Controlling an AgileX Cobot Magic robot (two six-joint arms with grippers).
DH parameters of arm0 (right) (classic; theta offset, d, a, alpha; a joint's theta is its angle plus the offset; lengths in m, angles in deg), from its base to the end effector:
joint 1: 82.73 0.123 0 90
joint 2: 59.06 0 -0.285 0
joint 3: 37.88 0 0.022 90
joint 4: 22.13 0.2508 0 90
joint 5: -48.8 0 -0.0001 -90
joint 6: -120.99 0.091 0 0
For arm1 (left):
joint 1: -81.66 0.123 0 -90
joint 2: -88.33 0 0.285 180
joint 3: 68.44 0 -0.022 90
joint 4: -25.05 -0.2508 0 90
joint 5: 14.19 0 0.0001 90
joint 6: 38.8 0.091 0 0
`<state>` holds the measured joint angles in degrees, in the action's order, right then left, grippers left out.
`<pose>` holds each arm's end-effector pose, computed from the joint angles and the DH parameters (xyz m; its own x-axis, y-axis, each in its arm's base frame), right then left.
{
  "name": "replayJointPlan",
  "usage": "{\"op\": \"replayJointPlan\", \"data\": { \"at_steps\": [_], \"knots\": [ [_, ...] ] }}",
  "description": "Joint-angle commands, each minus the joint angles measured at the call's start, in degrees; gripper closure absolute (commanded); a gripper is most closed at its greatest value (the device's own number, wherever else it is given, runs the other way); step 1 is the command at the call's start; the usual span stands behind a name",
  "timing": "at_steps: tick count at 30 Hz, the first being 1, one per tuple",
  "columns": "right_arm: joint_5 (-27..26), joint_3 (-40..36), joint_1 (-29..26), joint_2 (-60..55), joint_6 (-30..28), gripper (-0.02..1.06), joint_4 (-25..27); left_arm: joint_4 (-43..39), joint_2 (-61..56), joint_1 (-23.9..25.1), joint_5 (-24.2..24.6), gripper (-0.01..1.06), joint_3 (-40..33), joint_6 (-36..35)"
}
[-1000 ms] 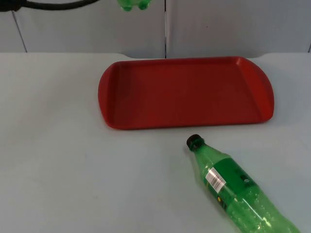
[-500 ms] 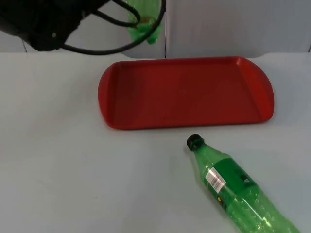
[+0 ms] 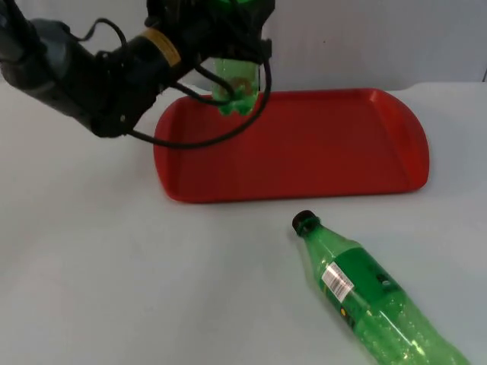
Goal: Place the bottle upright on the tray.
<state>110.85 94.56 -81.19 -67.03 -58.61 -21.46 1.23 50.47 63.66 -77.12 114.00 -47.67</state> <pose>-0.0073 0.0007 0.2804 -0.4632 0.0000 -0.8862 -0.0303 0.9994 0.0158 0.4534 -0.1817 0.1371 0.2102 -0.0257 -0.9773 0.6154 0.7802 0.1119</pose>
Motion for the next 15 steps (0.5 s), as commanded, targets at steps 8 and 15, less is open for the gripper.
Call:
{"op": "replayJointPlan", "data": {
  "at_steps": [8, 15],
  "knots": [
    [-0.31, -0.14, -0.34, 0.19, 0.05, 0.0, 0.08, 2.36, 4.85, 0.07, -5.13, 1.05, 2.43, 1.82],
    [-0.31, -0.14, -0.34, 0.19, 0.05, 0.0, 0.08, 2.25, 7.35, 0.07, -5.0, 1.05, 2.43, 3.08]
  ]
}}
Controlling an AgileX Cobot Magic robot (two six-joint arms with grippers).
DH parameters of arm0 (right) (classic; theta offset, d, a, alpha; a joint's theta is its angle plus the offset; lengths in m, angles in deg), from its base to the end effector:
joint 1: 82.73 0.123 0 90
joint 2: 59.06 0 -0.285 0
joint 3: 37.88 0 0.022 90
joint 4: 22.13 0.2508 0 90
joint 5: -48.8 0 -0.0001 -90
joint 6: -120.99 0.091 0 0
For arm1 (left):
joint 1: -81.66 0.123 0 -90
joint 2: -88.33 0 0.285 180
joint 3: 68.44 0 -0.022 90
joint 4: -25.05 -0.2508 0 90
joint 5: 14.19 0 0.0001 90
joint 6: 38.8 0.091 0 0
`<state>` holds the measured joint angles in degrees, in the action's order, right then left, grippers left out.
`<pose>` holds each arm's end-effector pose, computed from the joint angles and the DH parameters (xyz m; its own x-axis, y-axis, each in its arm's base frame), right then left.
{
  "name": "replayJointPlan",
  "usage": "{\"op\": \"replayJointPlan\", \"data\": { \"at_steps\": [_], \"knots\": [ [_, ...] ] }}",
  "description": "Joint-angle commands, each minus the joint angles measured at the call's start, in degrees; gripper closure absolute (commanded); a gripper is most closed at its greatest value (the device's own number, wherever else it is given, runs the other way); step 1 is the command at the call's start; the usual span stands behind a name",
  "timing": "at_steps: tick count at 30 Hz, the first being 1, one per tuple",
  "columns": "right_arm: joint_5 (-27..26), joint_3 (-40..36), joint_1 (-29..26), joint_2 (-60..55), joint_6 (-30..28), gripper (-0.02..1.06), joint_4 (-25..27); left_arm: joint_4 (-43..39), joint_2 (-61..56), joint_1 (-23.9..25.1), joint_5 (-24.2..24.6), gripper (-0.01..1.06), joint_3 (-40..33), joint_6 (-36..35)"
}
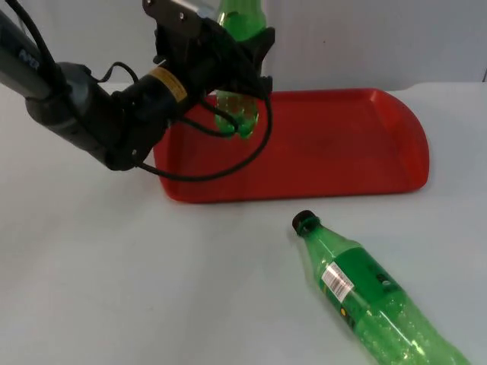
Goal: Place the bottle upright on the tray.
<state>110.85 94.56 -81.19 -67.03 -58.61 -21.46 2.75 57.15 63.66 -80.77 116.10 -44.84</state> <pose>-0.0073 0.0007 0.2804 -0.4632 0.0000 -0.8862 -0.0303 0.9994 0.0158 0.4581 -0.1822 0.0954 0.2097 -0.0128 -0.9777 0.6043 0.7878 0.1193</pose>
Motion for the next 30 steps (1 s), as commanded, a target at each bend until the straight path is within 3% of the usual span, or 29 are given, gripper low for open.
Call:
{"op": "replayJointPlan", "data": {
  "at_steps": [1, 21, 26, 30],
  "knots": [
    [-0.31, -0.14, -0.34, 0.19, 0.05, 0.0, 0.08, 0.84, 1.25, 0.07, -1.44, 1.05, 0.33, 0.25],
    [-0.31, -0.14, -0.34, 0.19, 0.05, 0.0, 0.08, -0.93, 2.67, 0.07, -1.62, 1.05, 0.33, 0.25],
    [-0.31, -0.14, -0.34, 0.19, 0.05, 0.0, 0.08, -3.52, 2.67, 0.07, 0.2, 1.05, 0.33, 0.25],
    [-0.31, -0.14, -0.34, 0.19, 0.05, 0.0, 0.08, -4.01, 2.77, 0.07, 0.34, 0.95, 0.33, 0.25]
  ]
}}
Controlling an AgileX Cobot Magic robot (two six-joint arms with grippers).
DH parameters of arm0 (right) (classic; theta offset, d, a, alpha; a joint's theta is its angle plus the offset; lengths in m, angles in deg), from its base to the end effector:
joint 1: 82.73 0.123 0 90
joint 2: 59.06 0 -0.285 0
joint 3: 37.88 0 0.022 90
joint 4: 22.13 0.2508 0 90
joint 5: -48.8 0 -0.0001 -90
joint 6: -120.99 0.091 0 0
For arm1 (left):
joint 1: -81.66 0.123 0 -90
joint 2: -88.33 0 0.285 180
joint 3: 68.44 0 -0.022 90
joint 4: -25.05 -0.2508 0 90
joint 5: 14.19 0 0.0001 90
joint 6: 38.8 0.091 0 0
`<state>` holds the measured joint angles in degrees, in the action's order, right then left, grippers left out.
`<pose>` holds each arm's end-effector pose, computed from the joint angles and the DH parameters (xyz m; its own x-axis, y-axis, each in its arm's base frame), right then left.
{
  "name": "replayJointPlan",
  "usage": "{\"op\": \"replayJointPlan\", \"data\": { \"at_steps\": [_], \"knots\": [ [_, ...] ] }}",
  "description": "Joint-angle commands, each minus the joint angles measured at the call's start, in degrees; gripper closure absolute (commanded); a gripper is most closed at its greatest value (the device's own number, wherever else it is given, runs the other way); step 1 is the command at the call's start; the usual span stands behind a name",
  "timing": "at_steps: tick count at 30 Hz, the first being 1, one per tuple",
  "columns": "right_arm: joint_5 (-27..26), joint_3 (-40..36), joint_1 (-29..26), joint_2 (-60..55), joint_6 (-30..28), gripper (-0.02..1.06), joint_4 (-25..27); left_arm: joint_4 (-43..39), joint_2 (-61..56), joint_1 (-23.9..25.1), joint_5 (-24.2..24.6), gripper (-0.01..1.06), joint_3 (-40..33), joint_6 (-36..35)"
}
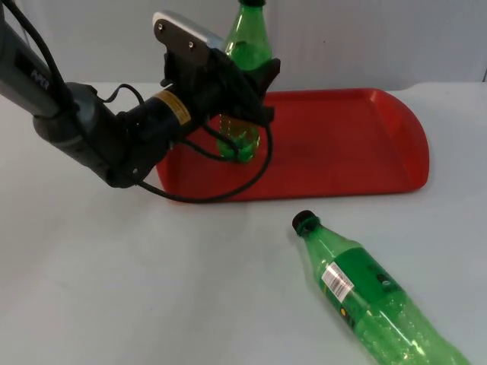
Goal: Place the bottle upright on the tray.
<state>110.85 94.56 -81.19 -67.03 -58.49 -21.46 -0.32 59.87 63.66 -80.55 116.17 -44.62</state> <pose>-0.0073 0.0007 0.2804 -0.4633 0.0021 -0.8862 -0.0293 0.9994 0.0177 0.4539 -0.1850 0.0711 0.1756 0.0263 -0.9841 0.6418 0.7549 0.1347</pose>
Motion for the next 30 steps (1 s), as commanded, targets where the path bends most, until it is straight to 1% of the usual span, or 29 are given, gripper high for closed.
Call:
{"op": "replayJointPlan", "data": {
  "at_steps": [1, 4, 5, 7, 8, 9, 12, 25, 26, 28, 29, 30],
  "knots": [
    [-0.31, -0.14, -0.34, 0.19, -0.07, 0.0, 0.08, -0.94, 0.06, 0.07, 0.12, 0.83, 0.27, 0.03],
    [-0.31, -0.14, -0.34, 0.19, -0.07, 0.0, 0.08, -0.18, 0.06, 0.07, 0.12, 0.52, 0.27, 0.03],
    [-0.31, -0.14, -0.34, 0.19, -0.07, 0.0, 0.08, -0.18, 0.06, 0.07, 0.12, 0.52, 0.27, 0.03],
    [-0.31, -0.14, -0.34, 0.19, -0.07, 0.0, 0.08, 0.47, 0.06, 0.07, 0.12, 0.37, 0.27, 0.03],
    [-0.31, -0.14, -0.34, 0.19, -0.07, 0.0, 0.08, 0.47, 0.06, 0.07, 0.0, 0.32, 0.27, 0.03],
    [-0.31, -0.14, -0.34, 0.19, -0.07, 0.0, 0.08, 0.47, 0.06, 0.07, -0.15, 0.29, 0.27, 0.03],
    [-0.31, -0.14, -0.34, 0.19, -0.07, 0.0, 0.08, 0.47, 0.06, 0.07, -0.24, 0.27, 0.27, 0.03],
    [-0.31, -0.14, -0.34, 0.19, -0.07, 0.0, 0.08, -0.54, 0.06, 0.07, -0.37, 0.27, 0.27, 0.03],
    [-0.31, -0.14, -0.34, 0.19, -0.07, 0.0, 0.08, -0.54, 0.06, 0.07, -0.37, 0.24, 0.27, 0.03],
    [-0.31, -0.14, -0.34, 0.19, -0.07, 0.0, 0.08, -0.54, 0.06, 0.07, -0.37, 0.12, 0.27, 0.03],
    [-0.31, -0.14, -0.34, 0.19, -0.07, 0.0, 0.08, -0.26, 0.06, 0.07, -0.37, 0.0, 0.27, 0.03],
    [-0.31, -0.14, -0.34, 0.19, -0.07, 0.0, 0.08, -0.26, 0.06, 0.07, -0.37, 0.0, 0.27, 0.03]
  ]
}}
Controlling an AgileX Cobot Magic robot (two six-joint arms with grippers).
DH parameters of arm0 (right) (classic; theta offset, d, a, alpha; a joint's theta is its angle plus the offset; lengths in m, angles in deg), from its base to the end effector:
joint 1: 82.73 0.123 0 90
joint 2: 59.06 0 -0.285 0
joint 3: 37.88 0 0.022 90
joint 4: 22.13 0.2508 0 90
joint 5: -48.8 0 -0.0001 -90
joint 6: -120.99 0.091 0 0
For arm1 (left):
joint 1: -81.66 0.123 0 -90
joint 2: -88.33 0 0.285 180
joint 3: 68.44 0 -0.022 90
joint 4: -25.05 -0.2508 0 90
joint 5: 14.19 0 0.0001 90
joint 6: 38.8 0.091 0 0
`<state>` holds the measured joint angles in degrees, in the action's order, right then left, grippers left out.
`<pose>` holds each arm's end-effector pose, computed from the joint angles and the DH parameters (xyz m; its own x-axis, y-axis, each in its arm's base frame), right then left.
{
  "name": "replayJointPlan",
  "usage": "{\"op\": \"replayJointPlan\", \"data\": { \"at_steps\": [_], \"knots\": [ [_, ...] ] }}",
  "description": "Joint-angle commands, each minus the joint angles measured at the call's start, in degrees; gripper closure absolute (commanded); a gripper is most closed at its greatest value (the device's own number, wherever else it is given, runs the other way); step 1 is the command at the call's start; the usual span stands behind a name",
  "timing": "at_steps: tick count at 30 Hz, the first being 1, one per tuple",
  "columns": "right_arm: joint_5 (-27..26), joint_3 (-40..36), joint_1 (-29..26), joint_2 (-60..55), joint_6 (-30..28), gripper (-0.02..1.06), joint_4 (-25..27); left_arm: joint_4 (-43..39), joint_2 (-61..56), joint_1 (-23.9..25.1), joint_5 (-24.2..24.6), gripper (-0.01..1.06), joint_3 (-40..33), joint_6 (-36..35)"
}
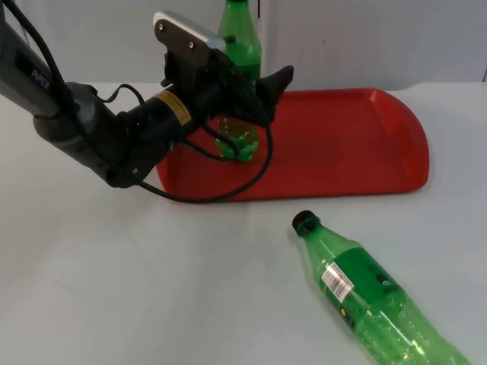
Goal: Place the bottle upright on the tray.
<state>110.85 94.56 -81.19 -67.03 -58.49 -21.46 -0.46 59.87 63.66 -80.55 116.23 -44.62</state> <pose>-0.0073 0.0007 0.2804 -0.4633 0.0021 -0.8862 -0.0293 0.9994 0.0177 0.4540 -0.1852 0.0713 0.1770 0.0269 -0.9838 0.6432 0.7535 0.1363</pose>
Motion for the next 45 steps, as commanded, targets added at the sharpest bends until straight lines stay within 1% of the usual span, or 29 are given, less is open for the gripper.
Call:
{"op": "replayJointPlan", "data": {
  "at_steps": [1, 12, 16, 22, 25, 28, 34, 36, 38, 39, 44, 45],
  "knots": [
    [-0.31, -0.14, -0.34, 0.19, -0.07, 0.0, 0.08, 0.05, 0.06, 0.07, -0.37, 0.0, 0.2, 0.03],
    [-0.31, -0.14, -0.34, 0.19, -0.07, 0.0, 0.08, 0.2, 0.06, 0.07, -0.37, 0.0, 0.2, 0.03],
    [-0.31, -0.14, -0.34, 0.19, -0.07, 0.0, 0.08, 1.16, 0.06, 0.8, -0.27, 0.0, -0.01, -0.43],
    [-0.31, -0.14, -0.34, 0.19, -0.07, 0.0, 0.08, 1.96, 0.06, 2.03, -2.01, 0.0, -2.28, -0.64],
    [-0.31, -0.14, -0.34, 0.19, -0.07, 0.0, 0.08, 1.99, 0.06, 2.03, -2.03, 0.0, -2.94, -0.64],
    [-0.31, -0.14, -0.34, 0.19, -0.07, 0.0, 0.08, -0.7, 0.06, 2.03, -2.63, 0.0, -2.94, -0.53],
    [-0.31, -0.14, -0.34, 0.19, -0.07, 0.0, 0.08, -2.14, 0.06, 2.03, -3.4, 0.0, -3.52, -0.53],
    [-0.31, -0.14, -0.34, 0.19, -0.07, 0.0, 0.08, -1.19, -0.07, 2.03, -3.39, 0.0, -5.18, -0.28],
    [-0.31, -0.14, -0.34, 0.19, -0.07, 0.0, 0.08, 2.27, -0.42, 2.03, -3.6, 0.0, -7.91, 1.24],
    [-0.31, -0.14, -0.34, 0.19, -0.07, 0.0, 0.08, 2.27, -0.42, 2.03, -3.6, 0.0, -7.91, 1.24],
    [-0.31, -0.14, -0.34, 0.19, -0.07, 0.0, 0.08, 2.8, -0.95, 2.03, -3.6, 0.0, -13.17, 2.11],
    [-0.31, -0.14, -0.34, 0.19, -0.07, 0.0, 0.08, 2.8, -0.95, 2.03, -3.6, 0.0, -13.17, 2.11]
  ]
}}
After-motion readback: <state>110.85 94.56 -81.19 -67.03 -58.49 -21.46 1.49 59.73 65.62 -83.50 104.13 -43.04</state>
